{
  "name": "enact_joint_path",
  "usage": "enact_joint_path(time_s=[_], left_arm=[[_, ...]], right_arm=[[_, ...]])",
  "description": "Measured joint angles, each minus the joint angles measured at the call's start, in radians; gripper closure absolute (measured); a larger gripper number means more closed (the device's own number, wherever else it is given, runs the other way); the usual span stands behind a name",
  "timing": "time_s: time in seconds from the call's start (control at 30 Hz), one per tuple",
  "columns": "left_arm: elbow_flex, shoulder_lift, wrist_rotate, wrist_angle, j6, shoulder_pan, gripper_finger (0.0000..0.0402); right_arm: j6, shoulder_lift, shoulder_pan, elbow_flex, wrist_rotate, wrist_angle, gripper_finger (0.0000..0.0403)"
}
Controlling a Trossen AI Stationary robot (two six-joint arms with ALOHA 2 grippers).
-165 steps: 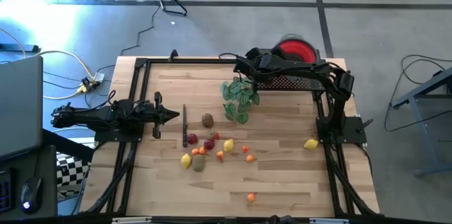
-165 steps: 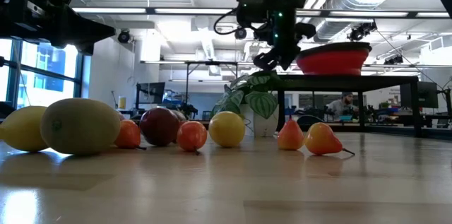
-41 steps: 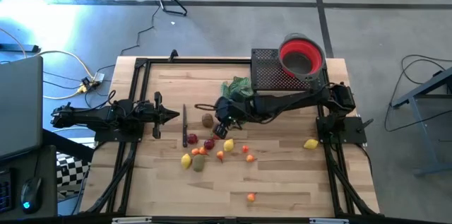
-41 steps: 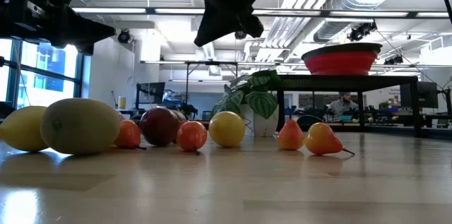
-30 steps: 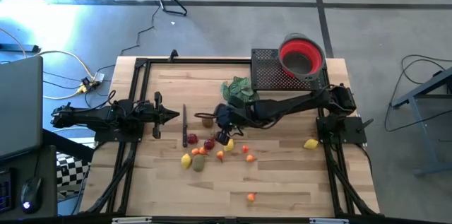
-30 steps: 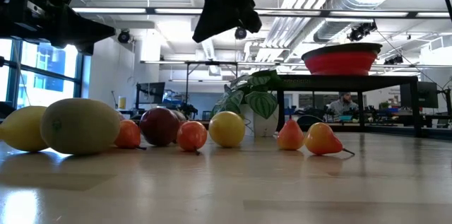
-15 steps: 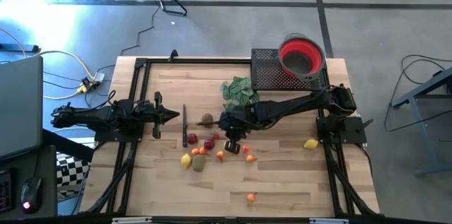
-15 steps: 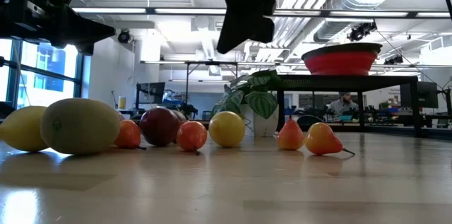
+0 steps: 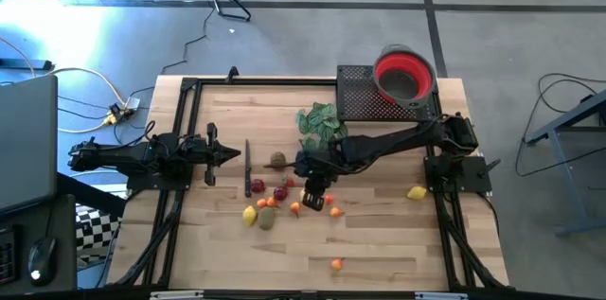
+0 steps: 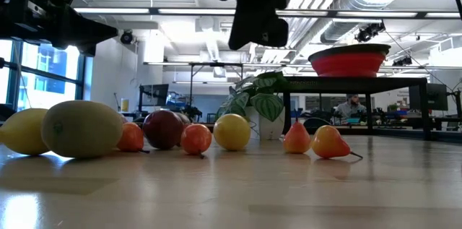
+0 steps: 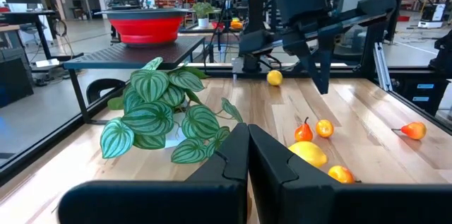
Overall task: Pick & Place Fruit
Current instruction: Put the orange pear into the red colander
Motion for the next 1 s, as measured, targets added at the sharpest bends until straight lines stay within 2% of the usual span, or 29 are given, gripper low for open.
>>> enact_joint_path(time_s=[0.1, 0.27, 0.4, 0.7, 1.0], left_arm=[[0.0, 0.0, 0.003, 0.0, -0.035, 0.0, 0.0402], [0.0, 0.0, 0.024, -0.001, -0.184, 0.0, 0.0402], [0.0, 0.0, 0.025, -0.001, -0.185, 0.0, 0.0402], [0.0, 0.0, 0.026, -0.001, -0.182, 0.0, 0.0402], [0.0, 0.0, 0.013, 0.0, -0.182, 0.0, 0.0402]], right_arm=[[0.002, 0.0, 0.014, 0.0, 0.032, -0.036, 0.04], [0.035, 0.0, 0.055, 0.0, 0.145, -0.178, 0.04], [0.052, 0.0, 0.09, 0.0, 0.2, -0.281, 0.04], [0.056, 0.0, 0.121, 0.0, 0.203, -0.297, 0.04], [0.139, 0.0, 0.12, 0.0, 0.207, -0.297, 0.04]])
